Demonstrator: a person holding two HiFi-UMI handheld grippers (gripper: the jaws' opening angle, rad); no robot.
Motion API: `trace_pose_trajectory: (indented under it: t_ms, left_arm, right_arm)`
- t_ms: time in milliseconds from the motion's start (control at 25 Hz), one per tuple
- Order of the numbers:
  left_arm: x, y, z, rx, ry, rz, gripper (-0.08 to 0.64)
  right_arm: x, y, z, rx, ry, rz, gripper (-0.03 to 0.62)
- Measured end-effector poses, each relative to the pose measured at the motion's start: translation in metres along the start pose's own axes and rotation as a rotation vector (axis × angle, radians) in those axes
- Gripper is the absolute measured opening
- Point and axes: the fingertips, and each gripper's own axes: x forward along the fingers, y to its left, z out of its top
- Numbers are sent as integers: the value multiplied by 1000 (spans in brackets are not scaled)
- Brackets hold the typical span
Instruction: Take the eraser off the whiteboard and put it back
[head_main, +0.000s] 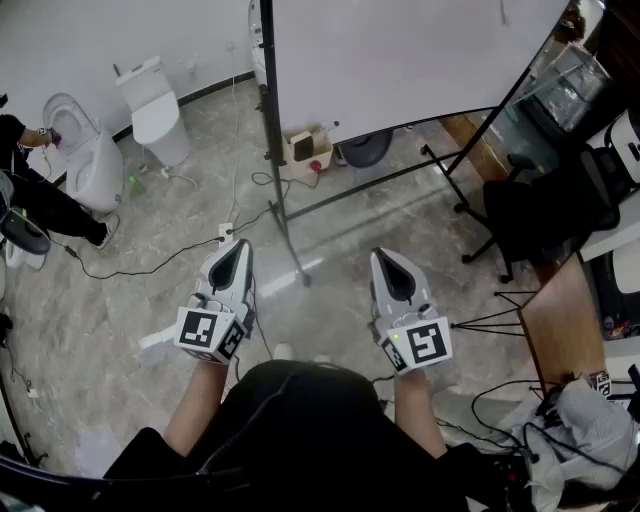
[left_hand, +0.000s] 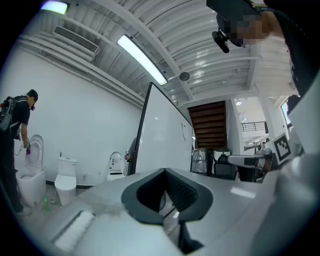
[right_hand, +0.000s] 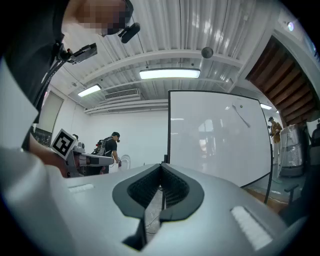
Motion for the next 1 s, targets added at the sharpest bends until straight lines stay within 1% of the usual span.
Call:
trace_pose_trajectory:
  t_ms: [120, 240, 440, 560, 920, 1000]
  left_arm:
    - [2, 1, 0, 3, -4, -3, 5]
    - [1, -5, -2, 13, -13, -26, 5]
    - [4, -11, 5, 16, -6, -16, 6]
    - [5, -16, 5, 24, -22, -30, 6]
    - [6, -27, 1, 24, -19, -12, 5]
    - [5, -30, -1, 14, -22, 0, 6]
  right_arm:
    - [1, -1, -1, 1, -1, -4, 9]
    - [-4, -1, -2, 5, 0, -8, 9]
    - [-4, -2, 2, 8, -9, -1, 9]
    - [-6, -4, 4, 10, -13, 3, 9]
    - [-14, -15, -3, 48, -9, 22, 9]
    - [-17, -16, -5, 52, -11, 27, 9]
